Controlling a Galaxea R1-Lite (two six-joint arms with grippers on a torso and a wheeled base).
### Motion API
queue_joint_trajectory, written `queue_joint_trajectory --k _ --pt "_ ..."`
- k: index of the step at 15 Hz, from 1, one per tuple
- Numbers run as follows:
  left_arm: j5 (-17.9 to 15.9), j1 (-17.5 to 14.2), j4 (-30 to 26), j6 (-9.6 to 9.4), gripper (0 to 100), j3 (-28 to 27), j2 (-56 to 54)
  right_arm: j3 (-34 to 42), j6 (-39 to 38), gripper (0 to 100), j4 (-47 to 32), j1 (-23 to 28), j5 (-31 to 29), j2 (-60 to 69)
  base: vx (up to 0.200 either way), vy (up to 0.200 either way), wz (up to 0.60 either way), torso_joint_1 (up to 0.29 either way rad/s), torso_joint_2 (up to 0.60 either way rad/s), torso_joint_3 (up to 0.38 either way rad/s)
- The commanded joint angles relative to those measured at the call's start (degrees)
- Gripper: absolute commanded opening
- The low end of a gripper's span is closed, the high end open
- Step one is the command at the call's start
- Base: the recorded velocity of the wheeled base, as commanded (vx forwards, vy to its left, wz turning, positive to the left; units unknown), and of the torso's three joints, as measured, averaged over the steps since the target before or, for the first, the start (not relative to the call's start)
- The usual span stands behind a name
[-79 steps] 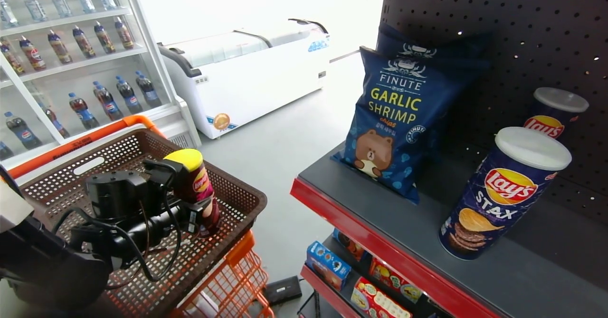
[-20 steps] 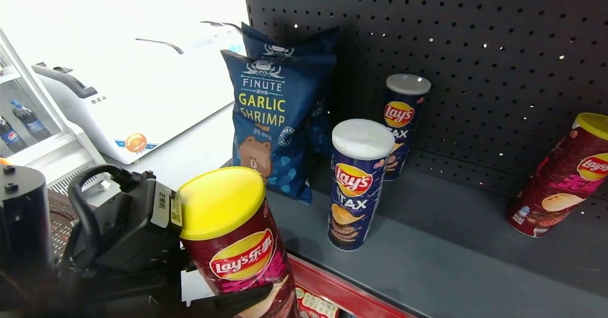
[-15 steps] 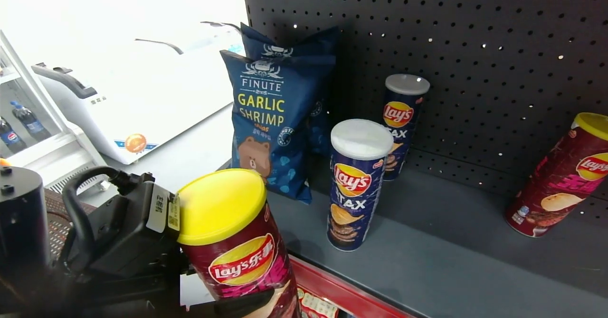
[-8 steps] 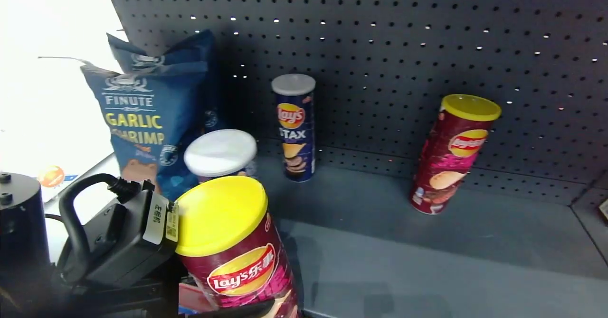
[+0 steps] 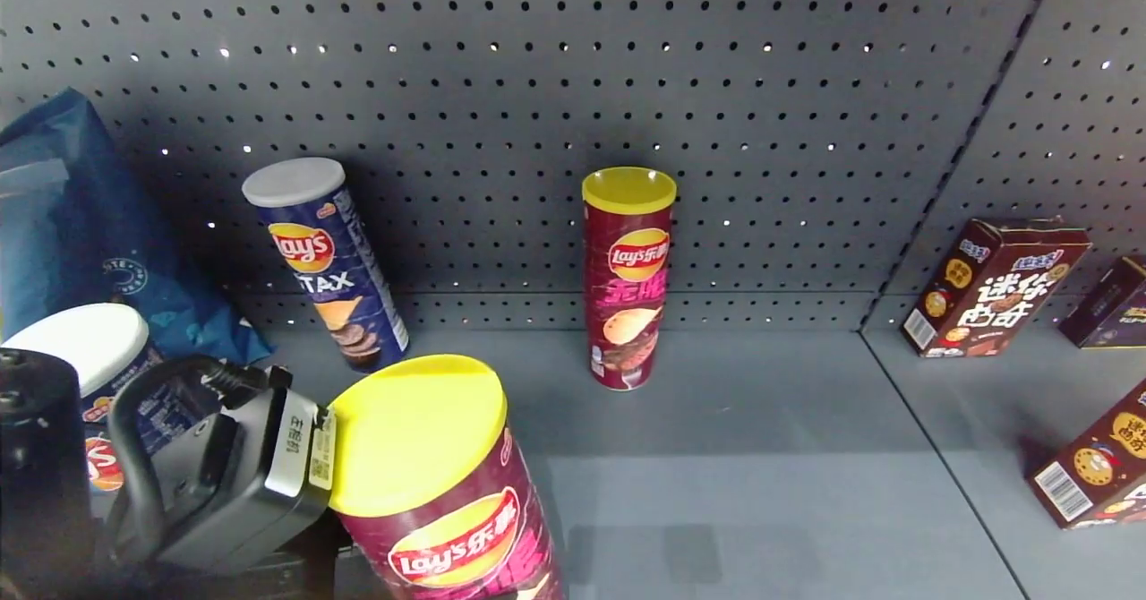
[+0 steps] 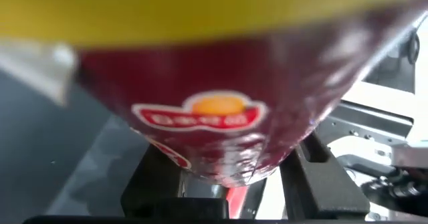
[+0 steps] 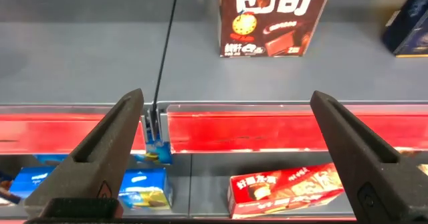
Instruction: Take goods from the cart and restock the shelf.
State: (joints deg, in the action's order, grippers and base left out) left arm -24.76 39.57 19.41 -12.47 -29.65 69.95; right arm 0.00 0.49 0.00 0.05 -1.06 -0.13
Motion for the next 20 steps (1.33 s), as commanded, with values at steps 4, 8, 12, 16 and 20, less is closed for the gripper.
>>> queue_joint_trajectory --k 4,8,12,16,20 --pt "0.06 -0.46 -0.16 0.08 0 0.38 -0.69 0.0 0.04 100 0.0 -0.05 0.01 -0.04 0.0 0.0 0.0 0.0 0.0 0.0" --pt "0.15 -0.46 0.1 0.08 0 0.29 -0.69 0.0 0.04 100 0.0 -0.05 0.01 -0.04 0.0 0.0 0.0 0.0 0.0 0.0" --pt "0.33 -0.72 0.28 0.17 0 -0.67 -0.96 0.0 0.04 100 0.0 -0.05 0.01 -0.04 0.0 0.0 0.0 0.0 0.0 0.0" --pt "0.06 -3.1 0.28 0.17 0 -0.85 -1.13 0.0 0.04 100 0.0 -0.05 0.01 -0.04 0.0 0.0 0.0 0.0 0.0 0.0" --pt "0.06 -3.89 0.19 0.25 0 -1.11 -1.48 0.0 0.3 100 0.0 -0.05 0.18 -0.04 0.0 0.0 0.0 0.0 0.0 0.0"
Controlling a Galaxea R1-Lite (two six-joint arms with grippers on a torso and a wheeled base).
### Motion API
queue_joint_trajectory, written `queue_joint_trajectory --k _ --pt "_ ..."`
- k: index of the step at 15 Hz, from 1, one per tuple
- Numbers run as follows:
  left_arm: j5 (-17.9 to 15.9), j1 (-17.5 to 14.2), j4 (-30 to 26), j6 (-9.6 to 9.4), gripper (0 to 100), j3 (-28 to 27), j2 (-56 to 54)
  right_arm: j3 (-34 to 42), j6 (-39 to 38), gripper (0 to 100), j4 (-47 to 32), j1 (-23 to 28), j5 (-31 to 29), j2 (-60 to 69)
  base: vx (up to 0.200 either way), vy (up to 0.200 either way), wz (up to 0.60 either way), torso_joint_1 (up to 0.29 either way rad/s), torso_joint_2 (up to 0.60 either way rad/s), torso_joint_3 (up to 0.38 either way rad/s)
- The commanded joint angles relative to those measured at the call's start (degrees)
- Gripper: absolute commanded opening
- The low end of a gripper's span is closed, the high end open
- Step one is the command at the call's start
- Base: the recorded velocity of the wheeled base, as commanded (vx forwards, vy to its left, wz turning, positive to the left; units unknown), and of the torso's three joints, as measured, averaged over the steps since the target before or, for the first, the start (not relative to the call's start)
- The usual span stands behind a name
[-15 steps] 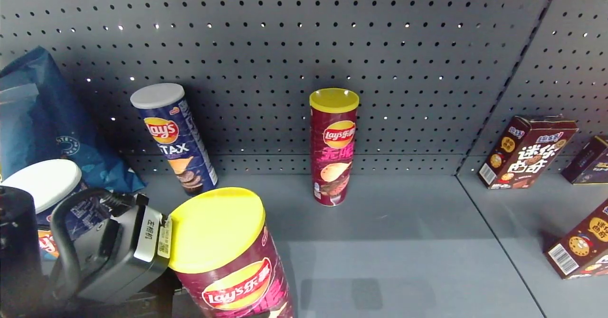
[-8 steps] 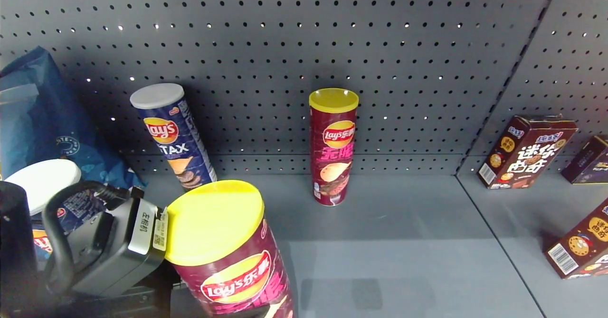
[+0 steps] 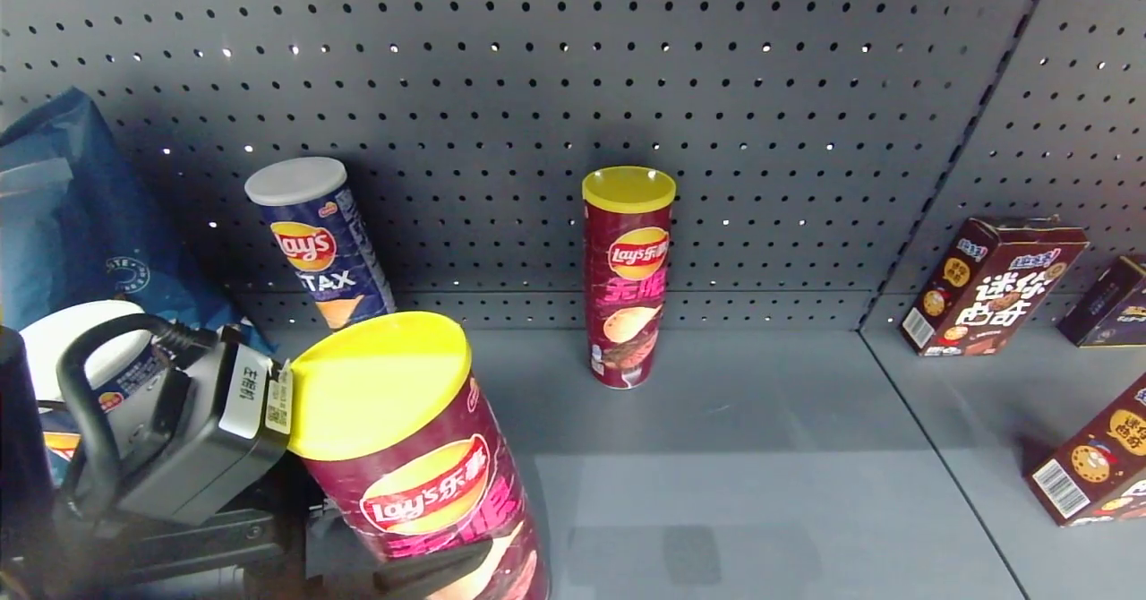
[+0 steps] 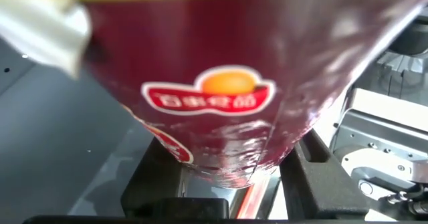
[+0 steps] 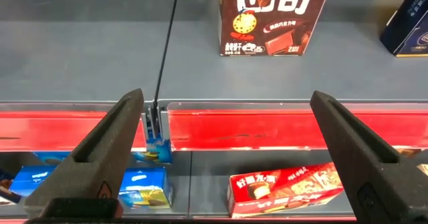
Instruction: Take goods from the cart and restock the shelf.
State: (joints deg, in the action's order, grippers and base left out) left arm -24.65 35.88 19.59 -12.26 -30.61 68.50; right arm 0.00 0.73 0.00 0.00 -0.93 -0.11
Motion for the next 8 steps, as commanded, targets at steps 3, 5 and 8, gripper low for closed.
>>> queue_joint_trajectory --k 3,5,8 --pt "0.04 -0.19 0.01 0.13 0 -0.06 -0.82 0.0 0.32 100 0.09 0.0 -0.3 -0.07 0.0 0.0 0.0 0.0 0.0 0.0" --pt "0.22 -0.28 -0.25 0.13 0 -0.59 -1.0 0.0 1.64 100 0.7 0.09 -1.53 -0.07 0.0 0.0 0.0 0.0 0.0 0.0" --pt "0.3 -0.37 -0.52 0.22 0 -0.77 -2.93 0.0 1.73 100 1.14 0.0 -2.59 -0.07 0.0 0.0 0.0 0.0 0.0 0.0"
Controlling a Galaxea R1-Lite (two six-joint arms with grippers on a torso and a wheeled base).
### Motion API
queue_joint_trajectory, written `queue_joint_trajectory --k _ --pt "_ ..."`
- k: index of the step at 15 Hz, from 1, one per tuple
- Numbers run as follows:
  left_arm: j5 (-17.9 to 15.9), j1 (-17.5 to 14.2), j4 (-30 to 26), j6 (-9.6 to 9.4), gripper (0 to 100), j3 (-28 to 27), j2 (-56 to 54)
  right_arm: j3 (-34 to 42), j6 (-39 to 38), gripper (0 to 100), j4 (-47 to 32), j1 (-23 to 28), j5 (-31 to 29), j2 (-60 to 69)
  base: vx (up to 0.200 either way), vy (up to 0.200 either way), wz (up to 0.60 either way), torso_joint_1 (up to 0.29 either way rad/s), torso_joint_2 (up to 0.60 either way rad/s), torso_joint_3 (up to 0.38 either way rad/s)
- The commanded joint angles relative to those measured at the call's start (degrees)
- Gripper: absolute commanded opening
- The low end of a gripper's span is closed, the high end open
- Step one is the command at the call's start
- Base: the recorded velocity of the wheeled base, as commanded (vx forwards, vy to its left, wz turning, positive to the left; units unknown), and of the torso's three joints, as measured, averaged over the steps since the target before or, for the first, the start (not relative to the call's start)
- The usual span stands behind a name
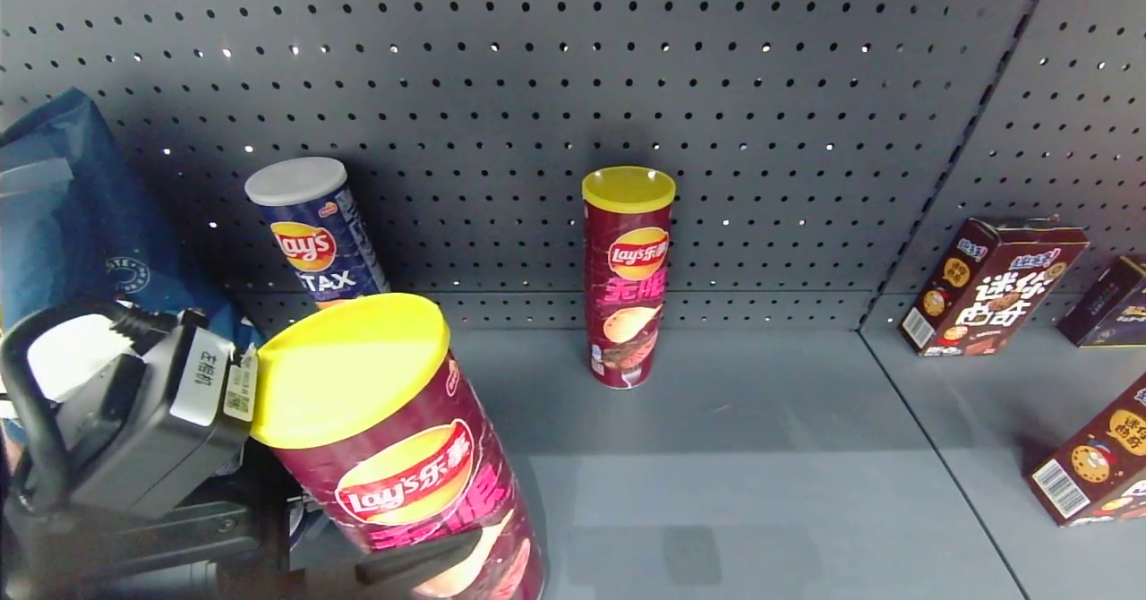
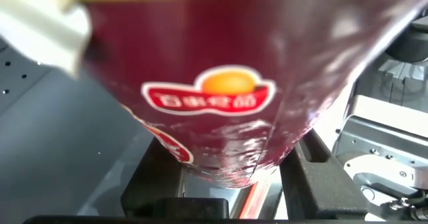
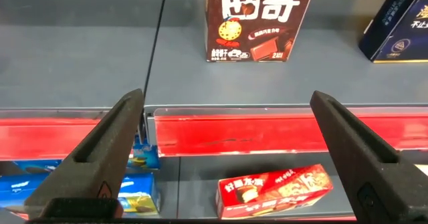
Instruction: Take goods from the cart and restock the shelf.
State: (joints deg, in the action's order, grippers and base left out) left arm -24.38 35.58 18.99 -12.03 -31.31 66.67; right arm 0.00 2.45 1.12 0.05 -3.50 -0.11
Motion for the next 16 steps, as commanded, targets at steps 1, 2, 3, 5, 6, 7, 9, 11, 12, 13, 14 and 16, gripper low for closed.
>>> queue_joint_trajectory --k 1,2,3,5,6,7,9,11,12,13,14,16 --pt "0.04 -0.6 -0.1 0.08 0 -0.07 -2.07 0.0 0.27 100 0.02 -0.05 -0.02 0.02 0.0 0.0 0.0 0.0 0.0 0.0" --pt "0.04 -0.87 -0.18 0.08 0 0.02 -2.42 0.0 0.19 100 0.02 -0.05 -0.02 0.02 0.0 0.0 0.0 0.0 0.0 0.0" --pt "0.04 -1.22 -0.36 0.17 0 0.37 -2.95 0.0 0.1 100 0.02 -0.05 -0.19 0.02 0.0 0.0 0.0 0.0 0.0 0.0" --pt "0.04 -1.48 -0.54 0.25 0 -0.07 -4.0 0.0 -0.08 100 -0.07 -0.05 -0.63 0.02 0.0 0.0 0.0 0.0 0.0 0.0" --pt "0.04 -2.19 -0.45 0.17 0 0.02 -4.09 -0.09 0.54 100 -0.33 0.04 -0.28 0.02 0.0 0.0 0.0 0.0 0.0 0.0" --pt "0.04 -2.27 -0.54 0.17 0 0.02 -4.0 -0.09 0.01 100 -0.33 0.04 -0.28 -0.07 0.0 0.0 0.0 0.0 0.0 0.0" --pt "0.04 -2.36 -0.45 0.08 0 0.02 -3.3 -15.56 -3.07 100 -1.12 0.65 -1.25 -8.15 0.0 0.0 0.0 0.0 0.0 0.0" --pt "0.04 -2.27 -0.01 0.08 0 0.1 -1.63 -25.14 -4.38 100 -4.81 1.88 4.38 -18.7 0.0 0.0 0.0 0.0 0.0 0.0" --pt "0.04 -2.19 -0.1 0.17 0 -0.07 -1.54 -25.14 -3.77 100 -6.31 1.88 4.99 -16.94 0.0 0.0 0.0 0.0 0.0 0.0" --pt "-0.05 -2.01 -0.1 0.17 0 0.02 -1.54 -25.49 -2.54 100 -7.89 1.45 5.61 -15.62 0.0 0.0 0.0 0.0 0.0 0.0" --pt "-0.05 -1.83 -0.18 0.69 0 -0.07 -1.72 -27.16 -1.66 100 -8.24 0.57 7.63 -15.1 0.0 0.0 0.0 0.0 0.0 0.0" --pt "-0.05 -1.22 -0.18 1.84 0 -1.48 -1.72 -30.41 -1.57 100 -8.77 -0.22 10.0 -15.71 0.0 0.0 0.0 0.0 0.0 0.0"
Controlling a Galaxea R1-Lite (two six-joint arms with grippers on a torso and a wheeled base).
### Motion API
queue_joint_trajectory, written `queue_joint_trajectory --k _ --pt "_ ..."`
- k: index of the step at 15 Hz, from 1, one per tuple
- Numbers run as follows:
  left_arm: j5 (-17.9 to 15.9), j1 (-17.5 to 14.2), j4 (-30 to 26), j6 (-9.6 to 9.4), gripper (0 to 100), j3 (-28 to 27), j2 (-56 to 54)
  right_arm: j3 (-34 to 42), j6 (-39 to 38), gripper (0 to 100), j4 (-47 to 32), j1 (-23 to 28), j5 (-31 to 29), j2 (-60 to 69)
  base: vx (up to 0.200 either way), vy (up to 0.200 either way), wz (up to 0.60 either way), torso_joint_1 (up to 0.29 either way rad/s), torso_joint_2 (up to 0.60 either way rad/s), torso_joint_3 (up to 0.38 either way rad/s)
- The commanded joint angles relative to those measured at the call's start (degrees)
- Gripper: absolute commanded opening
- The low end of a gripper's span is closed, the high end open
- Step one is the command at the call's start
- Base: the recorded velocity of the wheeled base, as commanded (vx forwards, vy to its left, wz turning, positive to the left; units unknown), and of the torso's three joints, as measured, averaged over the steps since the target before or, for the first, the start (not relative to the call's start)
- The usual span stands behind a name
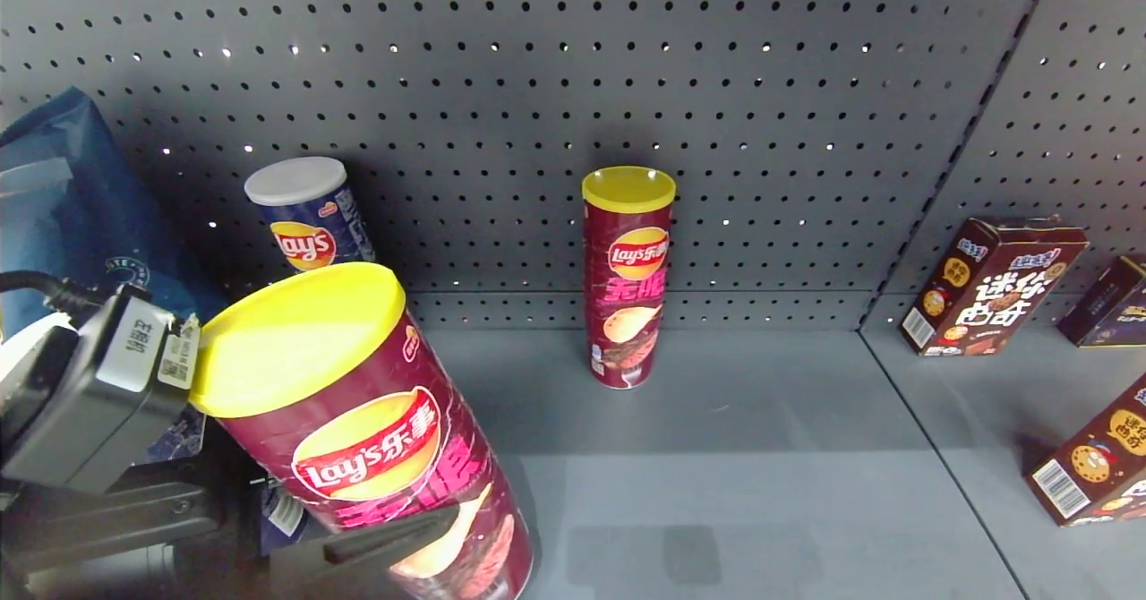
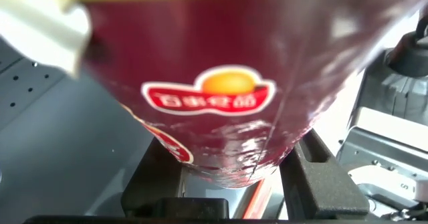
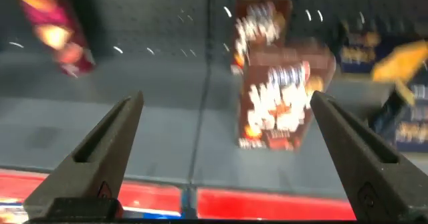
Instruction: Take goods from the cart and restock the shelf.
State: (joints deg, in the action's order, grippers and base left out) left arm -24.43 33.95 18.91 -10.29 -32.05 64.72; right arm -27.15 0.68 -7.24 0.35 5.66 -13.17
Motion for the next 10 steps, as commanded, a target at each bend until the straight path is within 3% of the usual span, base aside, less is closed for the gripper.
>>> queue_joint_trajectory --k 1,5,10 --pt "0.0 0.41 -0.01 0.09 0 -1.0 0.23 -4.93 0.2 100 -1.37 -0.62 1.55 -2.74 0.0 0.0 0.0 0.0 0.0 0.0" --pt "0.17 -0.11 0.43 -0.08 0 -0.73 0.32 -12.31 0.46 100 -8.58 -0.18 12.36 -6.87 0.0 0.0 0.0 0.0 0.0 0.0" --pt "2.19 0.06 0.52 -0.35 0 -0.47 0.32 -12.4 1.34 100 -8.32 -0.71 13.86 -13.38 0.0 0.0 0.0 0.0 0.0 0.0"
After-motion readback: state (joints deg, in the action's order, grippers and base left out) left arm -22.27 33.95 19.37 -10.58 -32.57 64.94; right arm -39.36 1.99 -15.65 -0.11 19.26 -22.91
